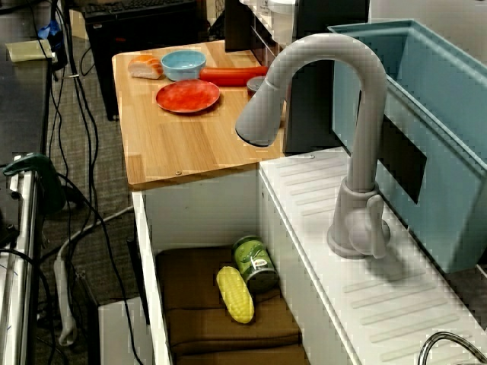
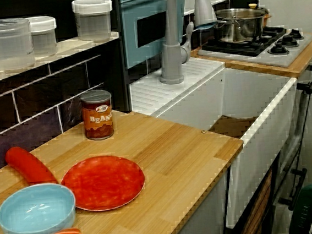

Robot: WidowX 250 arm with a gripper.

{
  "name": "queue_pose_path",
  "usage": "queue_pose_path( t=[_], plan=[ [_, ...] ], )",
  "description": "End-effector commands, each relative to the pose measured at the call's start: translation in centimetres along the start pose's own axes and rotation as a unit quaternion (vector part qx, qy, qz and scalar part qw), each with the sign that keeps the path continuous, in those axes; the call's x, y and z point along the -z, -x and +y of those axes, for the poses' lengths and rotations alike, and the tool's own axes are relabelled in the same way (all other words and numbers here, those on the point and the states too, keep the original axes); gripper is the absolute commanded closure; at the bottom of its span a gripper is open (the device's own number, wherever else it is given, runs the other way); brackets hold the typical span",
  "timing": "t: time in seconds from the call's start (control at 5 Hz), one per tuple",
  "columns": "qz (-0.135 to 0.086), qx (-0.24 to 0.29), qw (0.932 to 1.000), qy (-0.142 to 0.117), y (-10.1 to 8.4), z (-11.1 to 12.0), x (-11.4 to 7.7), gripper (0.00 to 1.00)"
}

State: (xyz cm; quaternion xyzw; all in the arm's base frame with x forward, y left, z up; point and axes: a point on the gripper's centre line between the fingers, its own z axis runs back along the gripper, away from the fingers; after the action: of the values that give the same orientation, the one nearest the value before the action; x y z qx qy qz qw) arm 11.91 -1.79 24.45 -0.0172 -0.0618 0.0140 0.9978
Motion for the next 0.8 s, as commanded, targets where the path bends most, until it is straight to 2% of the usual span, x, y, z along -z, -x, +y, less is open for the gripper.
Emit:
queue_pose_path(
  t=[0.0,0.2,0.4,0.6],
  plan=[
    [0.0,0.0,1.0,0.0,0.0,0.0,0.0,0.0],
    [0.004,0.012,0.9994,-0.031,-1.1,0.4,0.5,0.0],
    [0.01,0.023,0.9986,-0.047,-2.1,1.4,0.8,0.0],
    [-0.005,0.048,0.996,-0.075,-2.9,2.4,1.7,0.0]
  ],
)
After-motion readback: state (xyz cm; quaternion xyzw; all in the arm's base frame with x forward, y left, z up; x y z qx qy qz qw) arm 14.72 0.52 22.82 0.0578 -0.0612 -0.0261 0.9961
